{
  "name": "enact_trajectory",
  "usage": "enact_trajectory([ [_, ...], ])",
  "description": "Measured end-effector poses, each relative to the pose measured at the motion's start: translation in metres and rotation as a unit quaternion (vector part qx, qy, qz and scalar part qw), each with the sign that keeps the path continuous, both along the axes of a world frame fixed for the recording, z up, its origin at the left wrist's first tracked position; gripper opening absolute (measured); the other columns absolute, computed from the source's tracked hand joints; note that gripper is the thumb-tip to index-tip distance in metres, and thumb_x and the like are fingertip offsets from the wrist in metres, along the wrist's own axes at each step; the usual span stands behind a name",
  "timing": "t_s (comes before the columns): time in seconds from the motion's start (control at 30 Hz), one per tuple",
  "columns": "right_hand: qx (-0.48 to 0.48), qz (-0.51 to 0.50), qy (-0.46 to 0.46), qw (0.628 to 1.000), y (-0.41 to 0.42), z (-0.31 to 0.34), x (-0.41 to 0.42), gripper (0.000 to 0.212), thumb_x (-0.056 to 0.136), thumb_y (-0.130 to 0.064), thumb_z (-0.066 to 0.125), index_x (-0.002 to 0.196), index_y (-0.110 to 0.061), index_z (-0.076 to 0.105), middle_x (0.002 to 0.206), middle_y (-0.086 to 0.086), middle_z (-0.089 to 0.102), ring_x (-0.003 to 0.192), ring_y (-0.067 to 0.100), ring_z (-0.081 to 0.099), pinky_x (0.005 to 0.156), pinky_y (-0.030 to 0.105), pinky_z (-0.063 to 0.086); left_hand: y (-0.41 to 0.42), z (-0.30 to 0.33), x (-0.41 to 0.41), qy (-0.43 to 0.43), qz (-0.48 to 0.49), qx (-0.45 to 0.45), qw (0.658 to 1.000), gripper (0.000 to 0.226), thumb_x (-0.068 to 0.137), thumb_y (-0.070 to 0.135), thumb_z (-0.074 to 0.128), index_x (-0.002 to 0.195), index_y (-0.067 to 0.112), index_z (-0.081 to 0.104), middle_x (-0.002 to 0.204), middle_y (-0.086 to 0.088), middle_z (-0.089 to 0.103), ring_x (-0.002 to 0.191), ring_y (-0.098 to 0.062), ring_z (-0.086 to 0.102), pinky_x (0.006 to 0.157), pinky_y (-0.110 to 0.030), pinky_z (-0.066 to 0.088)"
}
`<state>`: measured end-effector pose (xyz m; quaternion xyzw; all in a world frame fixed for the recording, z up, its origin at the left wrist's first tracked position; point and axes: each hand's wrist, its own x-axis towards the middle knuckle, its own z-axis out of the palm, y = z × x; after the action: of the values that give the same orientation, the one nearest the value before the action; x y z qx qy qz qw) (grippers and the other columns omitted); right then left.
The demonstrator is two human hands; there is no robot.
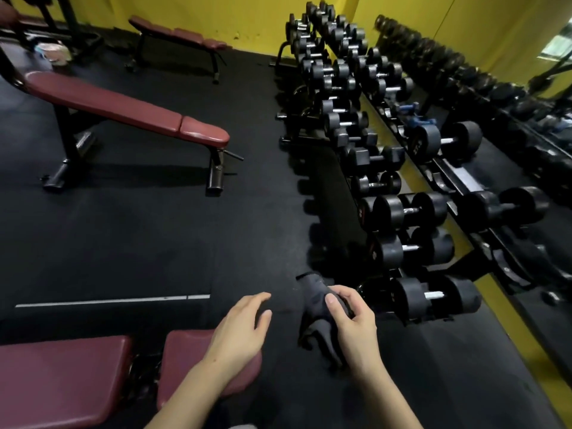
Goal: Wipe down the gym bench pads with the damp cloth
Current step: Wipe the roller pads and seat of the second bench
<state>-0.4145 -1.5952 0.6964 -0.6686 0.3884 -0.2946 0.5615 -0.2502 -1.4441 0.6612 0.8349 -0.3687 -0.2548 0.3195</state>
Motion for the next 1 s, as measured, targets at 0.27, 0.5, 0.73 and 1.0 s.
enact_trajectory([
  [0.27, 0.015, 0.034, 0.002, 0.999, -0.122, -0.005, 0.080, 0.010, 0.097, -0.011, 0.068, 0.103, -0.019, 0.073, 0.101, -0.003, 0.076, 0.096, 0.009, 0.070, 0.081, 0.019, 0.053, -0.118, 0.000, 0.065, -0.032, 0.029, -0.007, 0.999, 0.043, 0.107, 0.042, 0.041, 0.149, 0.032, 0.045, 0.149, 0.015, 0.047, 0.137, -0.009, 0.046, 0.108, -0.034, 0.042],
  [0.5, -0.022, 0.077, 0.014, 0.997, -0.249, 0.008, 0.196, 0.011, 0.098, -0.016, 0.067, 0.104, -0.024, 0.073, 0.105, -0.006, 0.075, 0.101, 0.008, 0.069, 0.085, 0.021, 0.053, -0.258, 0.008, 0.169, -0.025, 0.066, -0.028, 0.997, 0.044, 0.109, 0.041, 0.036, 0.151, 0.032, 0.042, 0.152, 0.015, 0.045, 0.138, -0.009, 0.044, 0.108, -0.032, 0.041],
  [0.73, 0.004, 0.128, -0.020, 0.992, -0.342, 0.034, 0.321, 0.016, 0.101, -0.015, 0.063, 0.110, -0.023, 0.073, 0.113, -0.003, 0.074, 0.110, 0.015, 0.068, 0.096, 0.033, 0.052, -0.356, 0.025, 0.284, 0.153, 0.148, -0.108, 0.971, 0.029, 0.106, 0.039, 0.048, 0.133, 0.043, 0.054, 0.130, 0.022, 0.060, 0.119, -0.001, 0.057, 0.094, -0.022, 0.046],
  [1.0, 0.083, 0.179, -0.061, 0.978, -0.373, 0.038, 0.476, 0.012, 0.095, -0.026, 0.068, 0.107, -0.022, 0.069, 0.102, 0.001, 0.072, 0.100, 0.021, 0.066, 0.095, 0.042, 0.053, -0.365, 0.039, 0.387, 0.266, 0.292, -0.256, 0.882, 0.021, 0.102, 0.011, 0.060, 0.115, 0.023, 0.072, 0.110, 0.006, 0.078, 0.109, -0.012, 0.071, 0.101, -0.037, 0.055],
])
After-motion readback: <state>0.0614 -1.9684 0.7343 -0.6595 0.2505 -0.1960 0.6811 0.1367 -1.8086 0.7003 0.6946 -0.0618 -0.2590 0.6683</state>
